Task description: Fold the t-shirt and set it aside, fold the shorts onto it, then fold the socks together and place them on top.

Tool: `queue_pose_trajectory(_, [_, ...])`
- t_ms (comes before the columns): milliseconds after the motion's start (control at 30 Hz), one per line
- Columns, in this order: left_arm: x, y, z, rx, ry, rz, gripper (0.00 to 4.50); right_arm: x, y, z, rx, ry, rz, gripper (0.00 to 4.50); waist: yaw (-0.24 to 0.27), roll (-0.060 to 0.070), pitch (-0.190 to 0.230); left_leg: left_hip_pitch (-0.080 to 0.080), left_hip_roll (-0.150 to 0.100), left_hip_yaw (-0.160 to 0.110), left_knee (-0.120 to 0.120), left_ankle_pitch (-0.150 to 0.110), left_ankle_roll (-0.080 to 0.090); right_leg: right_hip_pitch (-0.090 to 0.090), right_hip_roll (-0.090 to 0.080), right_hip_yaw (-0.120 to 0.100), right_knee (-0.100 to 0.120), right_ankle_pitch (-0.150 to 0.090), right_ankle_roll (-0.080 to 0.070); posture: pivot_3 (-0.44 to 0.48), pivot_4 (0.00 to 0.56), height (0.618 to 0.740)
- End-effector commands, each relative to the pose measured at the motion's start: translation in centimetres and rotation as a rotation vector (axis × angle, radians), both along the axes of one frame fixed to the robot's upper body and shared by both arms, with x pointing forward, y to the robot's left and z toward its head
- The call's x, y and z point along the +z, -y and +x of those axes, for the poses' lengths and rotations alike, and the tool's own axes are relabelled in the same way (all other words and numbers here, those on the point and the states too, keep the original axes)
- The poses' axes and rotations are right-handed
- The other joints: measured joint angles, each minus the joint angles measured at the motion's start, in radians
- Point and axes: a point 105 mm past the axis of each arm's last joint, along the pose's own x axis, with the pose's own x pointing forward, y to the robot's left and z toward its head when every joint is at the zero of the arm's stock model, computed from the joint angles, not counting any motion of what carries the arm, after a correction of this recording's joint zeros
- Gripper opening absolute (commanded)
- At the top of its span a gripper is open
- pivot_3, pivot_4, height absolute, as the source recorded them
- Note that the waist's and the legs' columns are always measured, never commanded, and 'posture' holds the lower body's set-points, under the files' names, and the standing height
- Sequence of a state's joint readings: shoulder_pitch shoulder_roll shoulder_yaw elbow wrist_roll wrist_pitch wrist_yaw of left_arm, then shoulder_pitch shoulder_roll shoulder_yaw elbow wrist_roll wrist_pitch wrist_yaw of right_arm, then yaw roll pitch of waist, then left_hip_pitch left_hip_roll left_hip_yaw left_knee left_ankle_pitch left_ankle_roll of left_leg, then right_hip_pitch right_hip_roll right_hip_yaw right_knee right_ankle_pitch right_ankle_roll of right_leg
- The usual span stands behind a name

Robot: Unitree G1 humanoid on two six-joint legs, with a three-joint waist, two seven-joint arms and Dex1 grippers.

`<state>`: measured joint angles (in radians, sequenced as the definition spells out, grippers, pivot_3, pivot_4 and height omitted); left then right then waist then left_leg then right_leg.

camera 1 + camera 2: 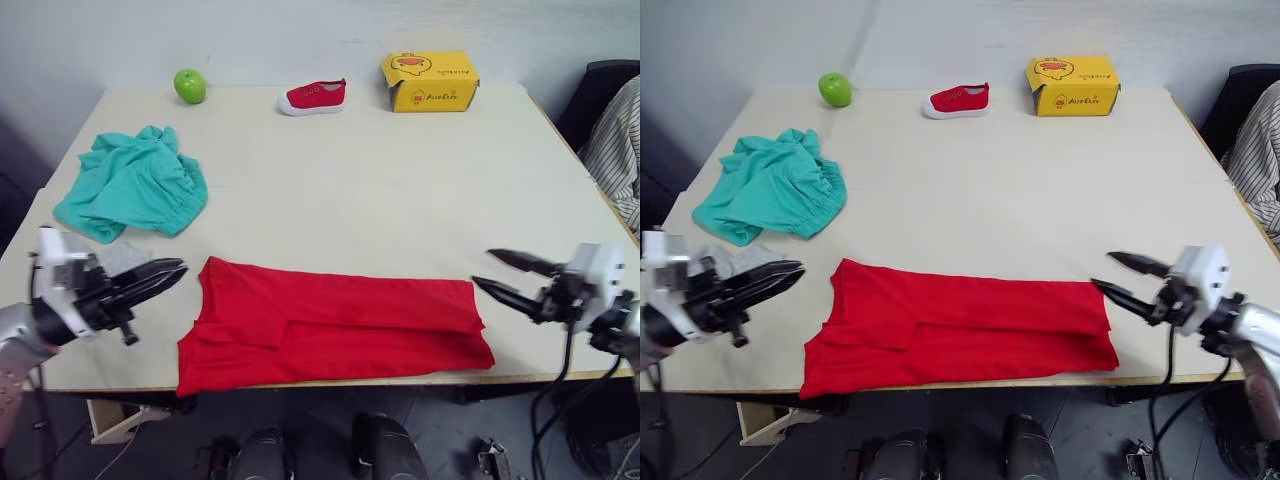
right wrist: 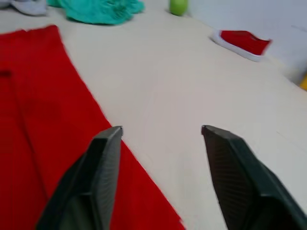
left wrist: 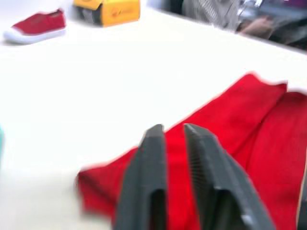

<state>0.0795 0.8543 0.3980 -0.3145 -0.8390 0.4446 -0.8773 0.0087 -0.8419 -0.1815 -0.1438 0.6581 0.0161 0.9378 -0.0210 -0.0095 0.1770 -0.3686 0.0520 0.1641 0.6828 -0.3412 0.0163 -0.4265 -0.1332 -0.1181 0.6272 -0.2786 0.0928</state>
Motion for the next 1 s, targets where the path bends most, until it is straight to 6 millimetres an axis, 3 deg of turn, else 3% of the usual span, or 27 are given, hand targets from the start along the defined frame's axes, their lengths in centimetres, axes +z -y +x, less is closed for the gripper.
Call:
queue_pose_trajectory(33, [-1.5, 3.0, 0.7, -0.061, 0.034, 0.078, 0.0, -1.1, -4.2, 0.4, 0.05, 0.002, 0.053, 1.27, -0.001, 0.0, 0.0, -0.001, -0.002, 0.001, 0.0, 0.0, 0.0, -0.001, 0.0, -0.002, 0.0, 0.0, 0.0, 0.0, 0.15, 0.74])
queue_pose_trajectory(133, [-2.5, 4.1, 1.8, -0.039, 0.067, 0.082, 0.0, -2.1, -6.4, 0.7, 0.066, 0.007, 0.064, 0.1, -0.004, 0.0, 0.0, -0.002, -0.003, 0.004, 0.001, 0.0, 0.001, -0.002, 0.001, 0.0, -0.001, 0.001, 0.002, 0.0, 0.15, 0.74])
queue_pose_trajectory(267, [-5.2, 6.0, 3.8, 0.055, 0.091, 0.088, 0.0, -4.2, -10.7, 1.5, 0.017, 0.062, 0.068, 0.04, -0.005, -0.001, -0.001, 0.0, -0.002, 0.005, 0.002, 0.0, 0.001, -0.001, 0.001, 0.002, -0.004, 0.001, 0.002, 0.0, 0.15, 0.74])
queue_pose_trajectory(333, [-6.0, 5.8, 4.7, 0.114, 0.103, 0.109, 0.0, -5.9, -11.0, 2.1, -0.042, 0.062, 0.014, 0.04, -0.005, -0.001, -0.001, 0.0, -0.002, 0.004, 0.002, 0.001, 0.001, -0.002, 0.001, 0.002, -0.003, 0.001, 0.002, 0.0, 0.15, 0.74])
queue_pose_trajectory(433, [-7.0, 3.8, 6.8, 0.302, 0.126, 0.178, 0.0, -7.9, -8.9, 3.7, -0.185, 0.037, -0.037, 0.04, -0.001, -0.002, -0.001, 0.0, -0.002, 0.004, 0.002, 0.001, 0.001, -0.002, 0.0, 0.002, -0.001, 0.001, 0.002, 0.0, 0.15, 0.74])
queue_pose_trajectory(533, [-7.8, 1.2, 8.4, 0.468, 0.093, 0.2, 0.0, -8.1, -6.1, 4.3, -0.255, 0.054, -0.039, 0.04, -0.002, -0.004, -0.003, 0.001, -0.001, 0.004, 0.002, 0.001, 0.003, -0.001, -0.002, 0.002, -0.002, 0.002, 0.003, 0.0, 0.15, 0.74])
queue_pose_trajectory(633, [-9.7, 0.1, 8.0, 0.448, 0.035, 0.342, 0.0, -8.4, -3.1, 4.1, -0.326, 0.056, -0.079, 0.04, -0.002, -0.004, -0.005, 0.001, -0.001, 0.003, 0.001, 0.001, 0.004, 0.0, -0.003, 0.002, -0.002, 0.002, 0.003, 0.0, 0.15, 0.74])
queue_pose_trajectory(700, [-9.7, 0.0, 7.8, 0.417, 0.055, 0.364, 0.0, -8.4, -1.5, 4.2, -0.386, 0.047, -0.065, 0.04, -0.005, -0.004, -0.007, 0.001, 0.0, 0.003, 0.001, 0.001, 0.004, 0.0, -0.002, 0.002, -0.001, 0.002, 0.003, 0.0, 0.15, 0.74])
queue_pose_trajectory(767, [-8.5, -0.8, 7.8, 0.438, 0.071, 0.278, 0.0, -8.2, 1.9, 4.1, -0.479, 0.027, -0.068, 0.04, -0.006, -0.004, -0.008, 0.001, 0.001, 0.004, 0.001, 0.001, 0.004, 0.0, -0.002, 0.002, -0.002, 0.002, 0.003, 0.0, 0.15, 0.74])
queue_pose_trajectory(833, [-7.7, -1.3, 7.8, 0.441, 0.083, 0.219, 0.0, -8.1, 3.8, 4.0, -0.517, 0.015, -0.067, 0.04, -0.006, -0.004, -0.008, 0.002, 0.001, 0.004, 0.001, 0.001, 0.004, 0.0, -0.002, 0.002, -0.002, 0.002, 0.003, 0.0, 0.15, 0.74])
queue_pose_trajectory(933, [-5.1, -1.1, 6.6, 0.332, 0.151, 0.124, 0.0, -5.6, 3.4, 3.3, -0.383, -0.058, 0.165, 0.04, -0.006, -0.004, -0.008, 0.001, 0.002, 0.004, 0.001, 0.001, 0.004, -0.001, -0.002, 0.002, -0.002, 0.002, 0.003, 0.0, 0.15, 0.74])
queue_pose_trajectory(967, [-4.3, -0.8, 6.1, 0.288, 0.157, 0.096, 0.0, -4.9, 3.6, 3.3, -0.357, -0.065, 0.192, 0.04, -0.008, -0.003, -0.007, 0.001, 0.003, 0.004, 0.001, 0.001, 0.004, -0.001, -0.001, 0.002, -0.002, 0.002, 0.003, 0.0, 0.15, 0.74])
queue_pose_trajectory(1000, [-3.4, -0.6, 5.5, 0.249, 0.177, 0.085, 0.28, -4.2, 3.8, 3.4, -0.33, -0.071, 0.174, 0.29, -0.009, -0.002, -0.007, 0.0, 0.003, 0.004, 0.001, 0.001, 0.004, -0.001, -0.001, 0.002, -0.002, 0.001, 0.002, 0.0, 0.15, 0.74])
